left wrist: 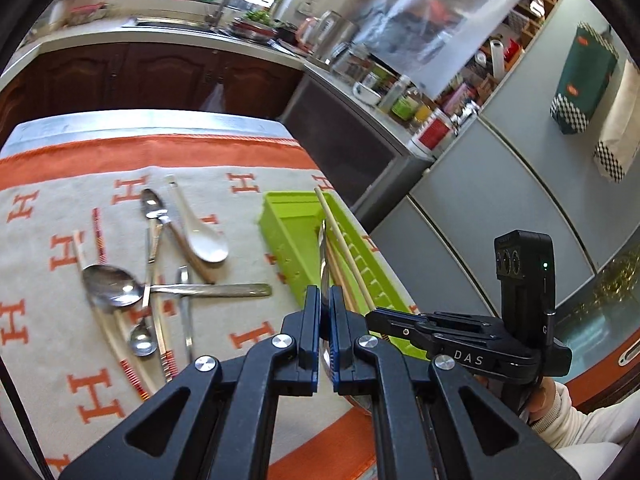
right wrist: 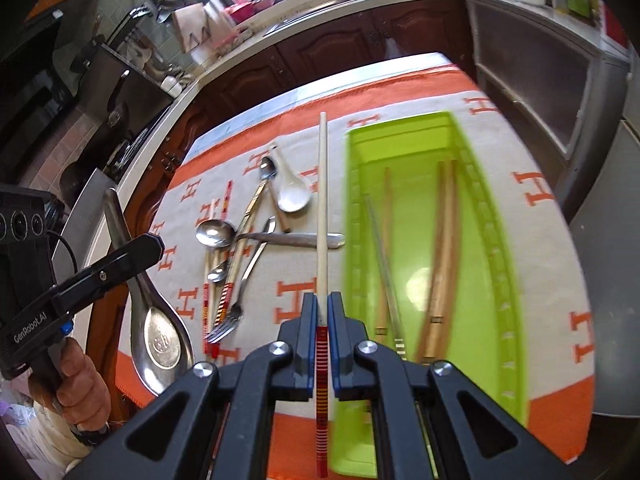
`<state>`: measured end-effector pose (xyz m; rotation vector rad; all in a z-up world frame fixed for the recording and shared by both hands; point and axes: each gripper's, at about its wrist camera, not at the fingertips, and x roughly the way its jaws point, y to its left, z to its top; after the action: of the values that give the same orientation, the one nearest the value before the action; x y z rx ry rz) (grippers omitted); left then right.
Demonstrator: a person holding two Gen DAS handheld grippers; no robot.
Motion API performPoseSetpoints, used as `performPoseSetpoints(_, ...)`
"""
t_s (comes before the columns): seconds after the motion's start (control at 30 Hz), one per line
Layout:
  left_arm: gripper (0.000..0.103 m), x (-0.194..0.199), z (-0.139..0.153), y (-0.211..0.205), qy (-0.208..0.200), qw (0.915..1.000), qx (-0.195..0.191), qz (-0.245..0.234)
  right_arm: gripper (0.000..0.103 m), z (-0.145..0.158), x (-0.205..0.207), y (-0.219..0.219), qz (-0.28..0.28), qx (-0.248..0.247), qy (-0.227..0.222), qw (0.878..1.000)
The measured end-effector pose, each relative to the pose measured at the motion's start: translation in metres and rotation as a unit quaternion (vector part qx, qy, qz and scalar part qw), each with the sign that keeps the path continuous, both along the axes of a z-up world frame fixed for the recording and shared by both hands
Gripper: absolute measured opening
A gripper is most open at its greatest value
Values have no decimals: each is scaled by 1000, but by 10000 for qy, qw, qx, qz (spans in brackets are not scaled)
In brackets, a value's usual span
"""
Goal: Organize utensils
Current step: 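Carry both red-striped chopsticks over the green tray and open both tools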
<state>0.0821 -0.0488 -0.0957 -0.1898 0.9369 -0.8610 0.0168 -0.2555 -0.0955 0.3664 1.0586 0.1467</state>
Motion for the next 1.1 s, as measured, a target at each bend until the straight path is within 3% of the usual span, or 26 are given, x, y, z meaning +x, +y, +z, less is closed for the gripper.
performPoseSetpoints(0.33, 2, 5, -32, -95, 253, 9937, 761, -787, 5, -23, 3, -55, -324, -413, 152, 9985)
performPoseSetpoints(0.6, 2, 9, -63, -125, 419, 9861, 1358, -866, 6, -42, 15, -57, -294, -507, 392, 9975)
performPoseSetpoints(0.8, 22, 14, -62, -118, 470, 9886, 1302, -588, 6, -39, 14, -60, -326, -344, 349, 9983)
performPoseSetpoints(0.97, 38, 13, -46, -107, 262, 9912, 1258, -327, 6, -31, 9, -60, -366, -214, 246, 9988)
performPoseSetpoints(1.1, 40, 14, -34, -90, 162, 9925, 1206, -75, 6, -27, 7, -56, -332, -186, 214, 9990)
